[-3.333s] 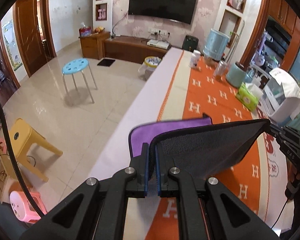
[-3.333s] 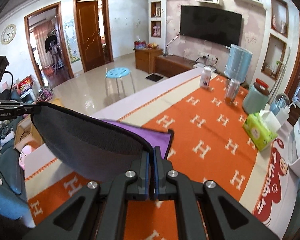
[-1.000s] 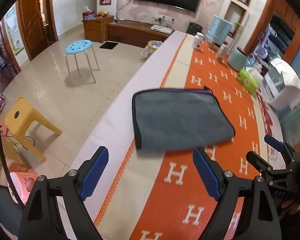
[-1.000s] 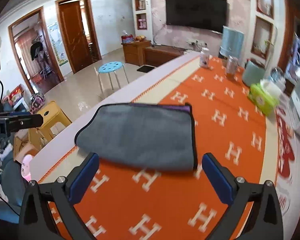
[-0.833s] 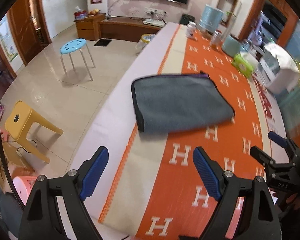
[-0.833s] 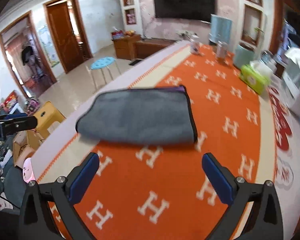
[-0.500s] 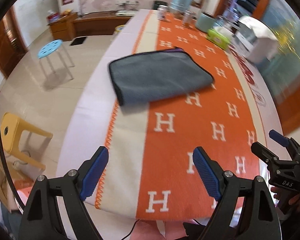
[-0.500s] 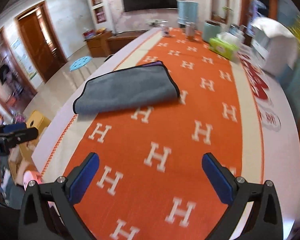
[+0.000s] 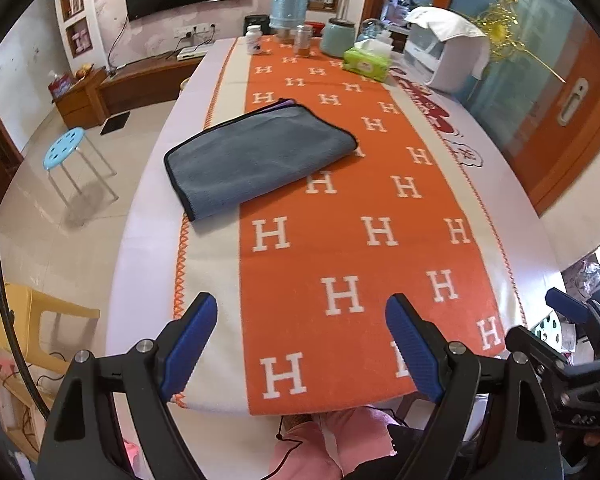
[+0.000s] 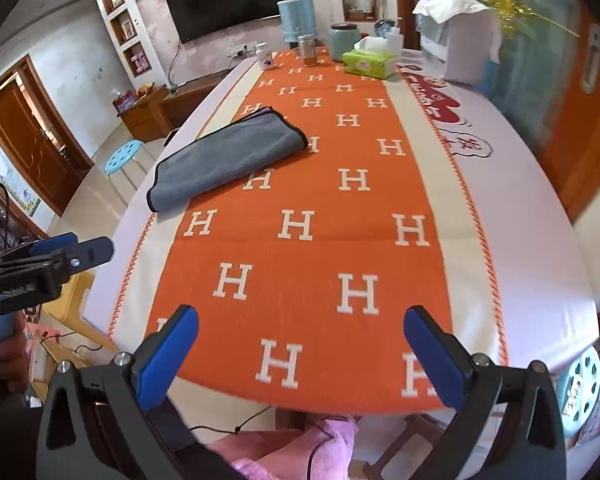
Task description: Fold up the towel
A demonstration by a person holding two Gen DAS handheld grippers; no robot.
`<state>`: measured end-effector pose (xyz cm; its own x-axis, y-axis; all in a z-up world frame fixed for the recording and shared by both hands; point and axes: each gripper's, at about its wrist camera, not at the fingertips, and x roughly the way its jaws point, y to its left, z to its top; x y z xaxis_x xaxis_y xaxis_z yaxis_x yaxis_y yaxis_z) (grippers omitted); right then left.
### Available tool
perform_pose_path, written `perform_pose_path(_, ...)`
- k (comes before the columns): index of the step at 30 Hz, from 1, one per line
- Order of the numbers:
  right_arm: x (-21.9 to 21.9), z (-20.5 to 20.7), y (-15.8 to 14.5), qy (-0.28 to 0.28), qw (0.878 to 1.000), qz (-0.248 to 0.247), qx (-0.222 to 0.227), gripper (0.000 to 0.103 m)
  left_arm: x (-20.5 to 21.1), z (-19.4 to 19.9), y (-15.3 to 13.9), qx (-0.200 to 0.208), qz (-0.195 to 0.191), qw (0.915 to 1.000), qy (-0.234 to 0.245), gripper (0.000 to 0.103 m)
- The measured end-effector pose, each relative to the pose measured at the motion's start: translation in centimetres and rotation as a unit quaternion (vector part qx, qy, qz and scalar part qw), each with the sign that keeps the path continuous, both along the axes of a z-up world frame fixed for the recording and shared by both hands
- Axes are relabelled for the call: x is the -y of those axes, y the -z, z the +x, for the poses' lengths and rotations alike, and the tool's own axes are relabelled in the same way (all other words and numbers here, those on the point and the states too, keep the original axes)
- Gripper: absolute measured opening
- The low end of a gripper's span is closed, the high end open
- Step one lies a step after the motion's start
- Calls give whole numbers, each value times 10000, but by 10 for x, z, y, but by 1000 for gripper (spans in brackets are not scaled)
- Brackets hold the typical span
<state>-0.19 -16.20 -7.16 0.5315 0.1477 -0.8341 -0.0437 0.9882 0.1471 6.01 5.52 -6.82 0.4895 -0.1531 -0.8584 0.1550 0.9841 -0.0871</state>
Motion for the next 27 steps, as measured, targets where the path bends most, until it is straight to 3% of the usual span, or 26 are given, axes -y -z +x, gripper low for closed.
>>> perform_pose_path(10,19,-20,-38,202,9997,8,-147,103,24,-25,-26,53,193,9998,-49,86)
perform_pose_path(21,43,-38,-64,429,9973,581,-93,103,46,-52,-44,240,373,9986,-275,88)
perform_pose_path(27,34,-45,-65,286,9990,330,-26,103,48,-59,-48,444,406,9966,-565,89)
